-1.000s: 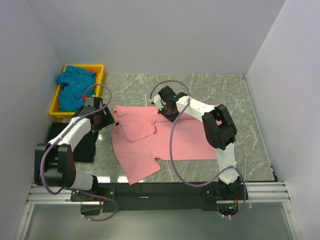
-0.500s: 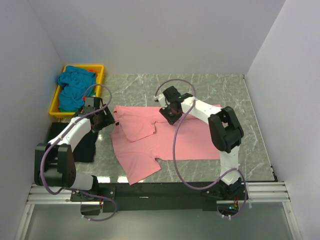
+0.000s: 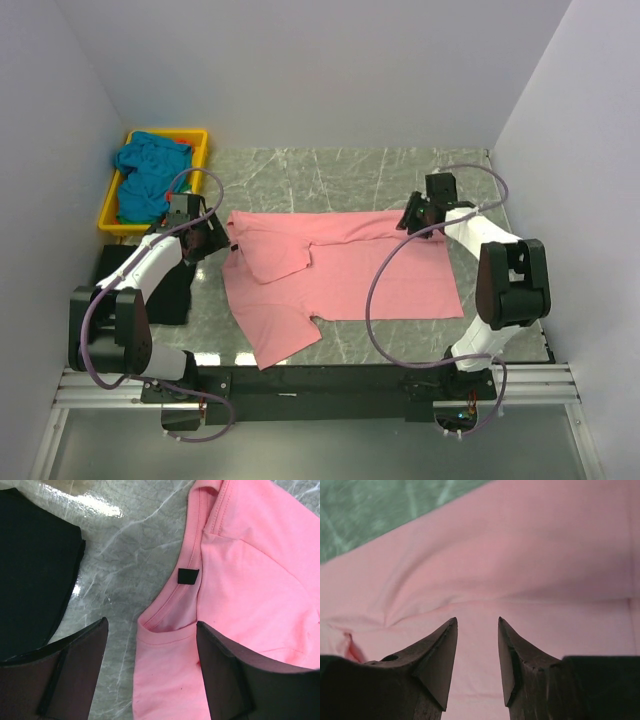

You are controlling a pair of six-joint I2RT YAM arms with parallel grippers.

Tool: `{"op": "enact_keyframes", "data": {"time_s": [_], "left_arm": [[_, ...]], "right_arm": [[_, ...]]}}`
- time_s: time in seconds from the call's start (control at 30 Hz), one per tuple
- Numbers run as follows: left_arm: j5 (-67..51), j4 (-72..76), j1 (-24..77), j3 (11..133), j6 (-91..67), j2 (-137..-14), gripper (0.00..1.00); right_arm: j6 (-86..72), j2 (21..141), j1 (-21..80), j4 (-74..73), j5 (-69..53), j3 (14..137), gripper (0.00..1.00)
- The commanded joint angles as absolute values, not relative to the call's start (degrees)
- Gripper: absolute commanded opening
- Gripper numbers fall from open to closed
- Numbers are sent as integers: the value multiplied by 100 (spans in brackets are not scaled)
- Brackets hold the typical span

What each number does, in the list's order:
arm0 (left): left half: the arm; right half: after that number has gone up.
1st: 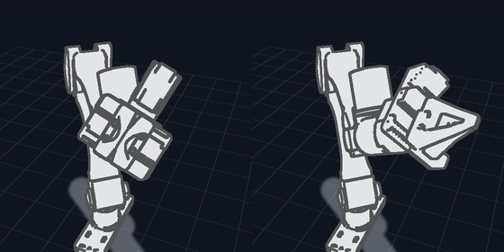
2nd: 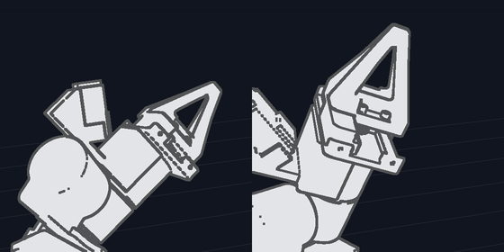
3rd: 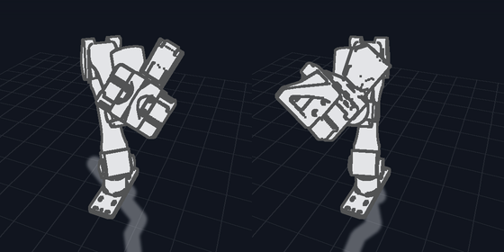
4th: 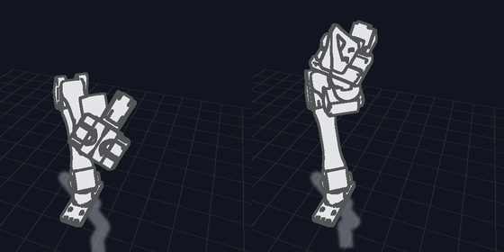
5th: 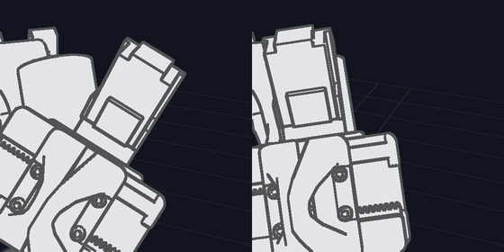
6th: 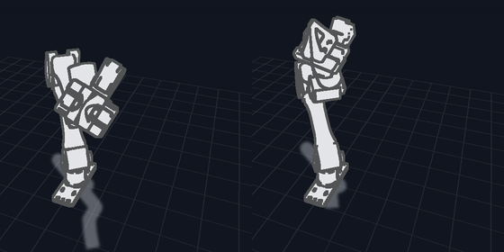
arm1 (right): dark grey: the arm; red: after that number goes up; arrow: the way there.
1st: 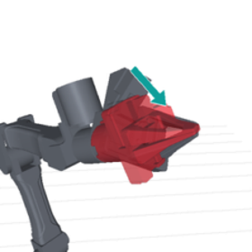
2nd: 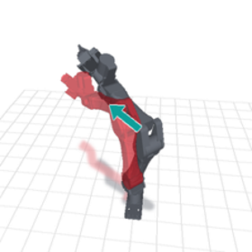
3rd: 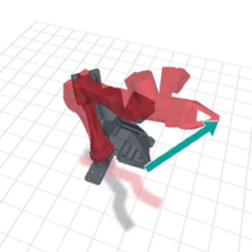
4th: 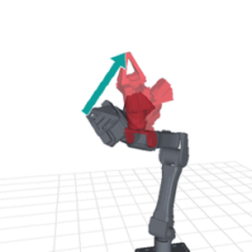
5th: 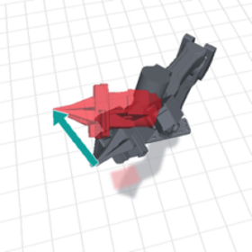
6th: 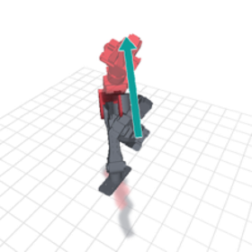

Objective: Fold and stack the t-shirts
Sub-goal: Fold the tshirt

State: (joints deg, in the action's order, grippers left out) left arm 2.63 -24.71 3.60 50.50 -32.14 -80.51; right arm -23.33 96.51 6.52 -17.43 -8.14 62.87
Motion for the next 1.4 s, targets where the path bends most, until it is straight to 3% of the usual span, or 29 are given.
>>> {"op": "enact_keyframes", "data": {"time_s": [0.0,0.37,0.63,0.8,0.97,1.17,1.37], "left_arm": [[202,-2452,387,5256,-3129,-7910,77],[255,-2479,387,5265,-3129,-7928,77],[115,-2461,395,5703,-3357,-8156,76],[53,-2557,597,6712,-3524,-8857,68],[149,-2716,878,7592,-3621,-9754,51],[175,-2611,984,8209,-3805,-10801,42],[413,-2742,976,8674,-3797,-11592,39]], "right_arm": [[-3716,9501,466,-1222,-993,6030,46],[-4412,9967,483,-852,-907,5959,45],[-4070,9852,97,-1239,-545,6240,45],[-3850,10071,-254,-1423,-720,6529,43],[-3657,10388,-465,-1590,-817,6846,41],[-3621,10687,-562,-1617,-721,7022,35],[-3630,10942,-650,-1705,-668,7189,33]]}}
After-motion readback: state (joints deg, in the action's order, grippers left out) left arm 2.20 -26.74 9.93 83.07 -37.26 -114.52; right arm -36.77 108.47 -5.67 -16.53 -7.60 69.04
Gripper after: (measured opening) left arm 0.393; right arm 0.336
